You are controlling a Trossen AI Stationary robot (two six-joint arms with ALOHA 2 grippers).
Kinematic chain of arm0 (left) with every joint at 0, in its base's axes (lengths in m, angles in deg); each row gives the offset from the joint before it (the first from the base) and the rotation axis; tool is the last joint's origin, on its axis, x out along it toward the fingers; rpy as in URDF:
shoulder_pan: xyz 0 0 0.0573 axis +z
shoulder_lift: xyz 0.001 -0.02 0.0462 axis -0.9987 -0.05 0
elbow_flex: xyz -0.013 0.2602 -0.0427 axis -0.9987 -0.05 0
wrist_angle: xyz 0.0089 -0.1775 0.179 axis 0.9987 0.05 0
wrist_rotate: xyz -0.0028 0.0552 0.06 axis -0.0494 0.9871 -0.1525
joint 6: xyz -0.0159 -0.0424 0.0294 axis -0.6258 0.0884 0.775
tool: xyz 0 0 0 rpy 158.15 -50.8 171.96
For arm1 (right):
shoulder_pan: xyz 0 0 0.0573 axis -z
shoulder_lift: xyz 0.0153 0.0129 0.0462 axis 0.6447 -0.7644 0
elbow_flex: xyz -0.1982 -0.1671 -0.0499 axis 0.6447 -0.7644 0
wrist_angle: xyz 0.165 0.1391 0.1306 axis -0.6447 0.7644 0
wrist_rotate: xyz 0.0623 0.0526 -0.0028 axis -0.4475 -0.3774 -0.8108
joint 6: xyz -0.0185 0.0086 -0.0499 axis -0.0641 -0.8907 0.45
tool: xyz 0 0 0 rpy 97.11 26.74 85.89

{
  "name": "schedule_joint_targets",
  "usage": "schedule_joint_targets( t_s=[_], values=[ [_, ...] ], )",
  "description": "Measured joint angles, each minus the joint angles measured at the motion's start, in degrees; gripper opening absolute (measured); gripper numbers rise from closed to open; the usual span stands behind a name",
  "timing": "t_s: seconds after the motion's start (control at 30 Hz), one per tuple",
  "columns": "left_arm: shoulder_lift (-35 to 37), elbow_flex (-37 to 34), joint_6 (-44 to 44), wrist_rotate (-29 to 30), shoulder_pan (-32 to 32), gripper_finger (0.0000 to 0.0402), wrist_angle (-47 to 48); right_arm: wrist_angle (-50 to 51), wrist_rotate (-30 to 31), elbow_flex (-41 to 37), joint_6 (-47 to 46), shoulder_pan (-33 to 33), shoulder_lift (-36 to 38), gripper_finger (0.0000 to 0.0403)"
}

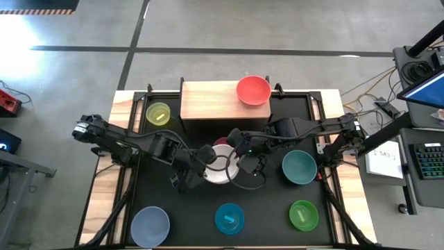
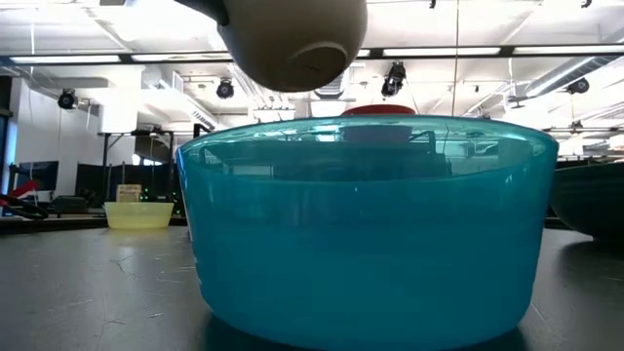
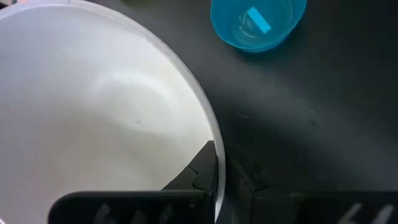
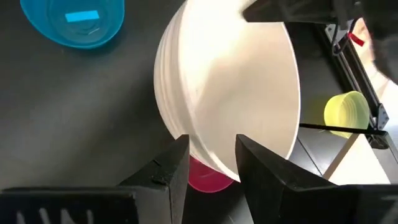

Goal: Place and stack bowls onto a shelf
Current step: Stack the white bowl on top of the orange bowl

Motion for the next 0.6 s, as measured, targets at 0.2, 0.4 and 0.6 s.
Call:
schedule_joint_targets(
  t_s=[0.2, 0.4, 0.6],
  values=[
    [0.0, 2.67, 2.03, -0.27, 0.61, 0.0, 0.62, 0.56, -0.56, -0.13, 0.14, 0.0, 0.09, 0.0108],
    [-0.02, 3.44, 4.72, -0.36, 1.36, 0.0, 0.83, 0.99, -2.81, -0.12, 0.21, 0.0, 0.11, 0.0095],
    [-0.02, 3.6, 8.31, -0.51, 1.65, 0.0, 0.5, 0.82, -6.79, -0.12, 0.18, 0.0, 0.11, 0.0086]
  ],
)
